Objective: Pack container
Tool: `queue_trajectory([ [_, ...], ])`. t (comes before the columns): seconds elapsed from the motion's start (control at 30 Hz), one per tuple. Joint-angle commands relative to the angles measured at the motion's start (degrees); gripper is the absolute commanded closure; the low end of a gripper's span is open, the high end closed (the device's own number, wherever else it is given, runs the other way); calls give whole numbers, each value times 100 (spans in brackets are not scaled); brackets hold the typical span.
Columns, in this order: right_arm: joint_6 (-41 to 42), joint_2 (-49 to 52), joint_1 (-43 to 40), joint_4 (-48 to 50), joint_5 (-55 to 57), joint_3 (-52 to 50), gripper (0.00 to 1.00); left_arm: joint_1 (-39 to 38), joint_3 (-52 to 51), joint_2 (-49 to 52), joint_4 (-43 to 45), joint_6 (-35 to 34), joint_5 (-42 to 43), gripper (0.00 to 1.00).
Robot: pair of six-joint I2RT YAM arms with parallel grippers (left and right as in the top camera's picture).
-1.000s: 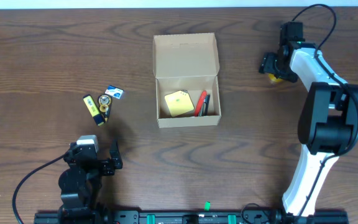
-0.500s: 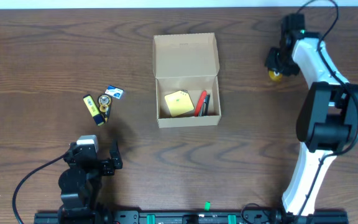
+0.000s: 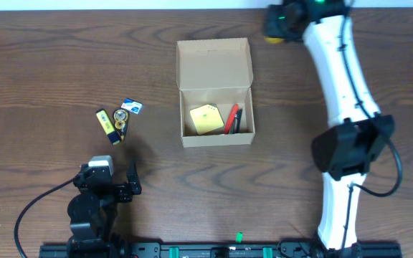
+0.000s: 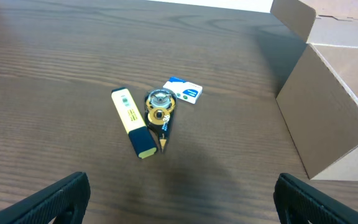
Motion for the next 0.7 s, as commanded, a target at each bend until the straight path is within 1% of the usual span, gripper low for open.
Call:
queue_trajectory([
  [0.0,-109,-70,483,-59,-595,70,92,2,-107,-37,2,-44,-2,5],
  [0.17,-109,-70,1158,-297,-651,52,91,2,-107,-37,2,-44,-2,5],
  [0.3,-105,-70,1528,-669,-682,-68,91,2,-107,-37,2,-44,-2,5],
  [0.47,-105,-70,1917,-944,-730,-83,93,2,-107,-37,2,-44,-2,5],
  [0.5,-103,-70,1956,-925,-688,-83,91,2,-107,-37,2,-44,-2,5],
  [0.53,-68,-70,1980,-901,-610,-83,87,2,-107,-37,2,-44,-2,5],
  [0.6,61,-70,1985,-859,-426,-83,83,2,-107,-37,2,-44,-2,5],
  [0.67,251,-70,1965,-828,-122,-83,65,2,-107,-37,2,-42,-2,5],
])
